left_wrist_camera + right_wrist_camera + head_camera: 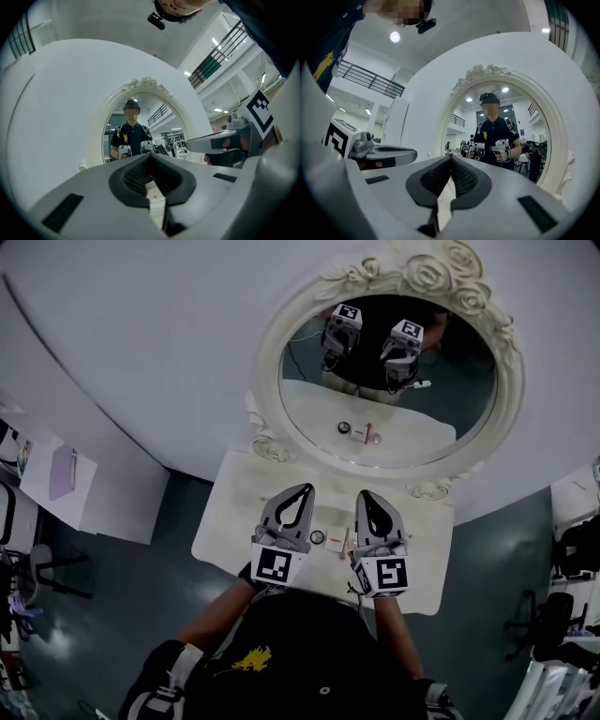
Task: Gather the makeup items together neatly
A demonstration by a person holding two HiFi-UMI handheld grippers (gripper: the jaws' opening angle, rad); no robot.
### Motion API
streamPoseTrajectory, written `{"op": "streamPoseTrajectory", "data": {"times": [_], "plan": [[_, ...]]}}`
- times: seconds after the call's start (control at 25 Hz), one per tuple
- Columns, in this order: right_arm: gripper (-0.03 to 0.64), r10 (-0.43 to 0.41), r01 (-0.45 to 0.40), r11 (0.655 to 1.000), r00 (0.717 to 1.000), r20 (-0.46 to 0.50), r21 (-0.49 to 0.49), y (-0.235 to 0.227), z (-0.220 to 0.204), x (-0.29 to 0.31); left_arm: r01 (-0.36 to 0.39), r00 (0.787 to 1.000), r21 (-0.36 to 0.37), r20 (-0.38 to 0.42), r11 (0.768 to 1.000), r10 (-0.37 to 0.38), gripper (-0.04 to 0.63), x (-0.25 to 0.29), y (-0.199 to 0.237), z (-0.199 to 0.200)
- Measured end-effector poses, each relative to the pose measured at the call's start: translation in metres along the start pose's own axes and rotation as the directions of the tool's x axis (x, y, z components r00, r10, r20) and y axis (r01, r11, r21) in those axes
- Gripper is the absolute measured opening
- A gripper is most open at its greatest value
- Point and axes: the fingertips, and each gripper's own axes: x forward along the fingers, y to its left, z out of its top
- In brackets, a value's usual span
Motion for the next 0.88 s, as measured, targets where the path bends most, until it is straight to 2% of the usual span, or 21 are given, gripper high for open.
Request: {"op": "streamPoseTrajectory", "data": {"times": [0.32,0.6,0.88], "plan": [[0.017,0.032,-0.031,0.999,0.999,-0.017,0.01,0.005,-0.006,0.006,-0.004,1.0,0.009,-0.012,1.0,0.004,0.012,-0.004,0.001,-0.004],[0.015,0.084,-0.08,0.995,0.995,-0.056,0.067,0.022,-0.026,0.012,-0.009,0.999,0.013,-0.046,1.0,0.01,0.012,-0.014,-0.003,-0.013],[0.014,0.107,-0.103,0.993,0.991,-0.076,0.049,0.031,-0.031,0.015,-0.024,0.998,0.014,-0.063,1.0,0.025,0.012,-0.023,0.001,-0.017]]}}
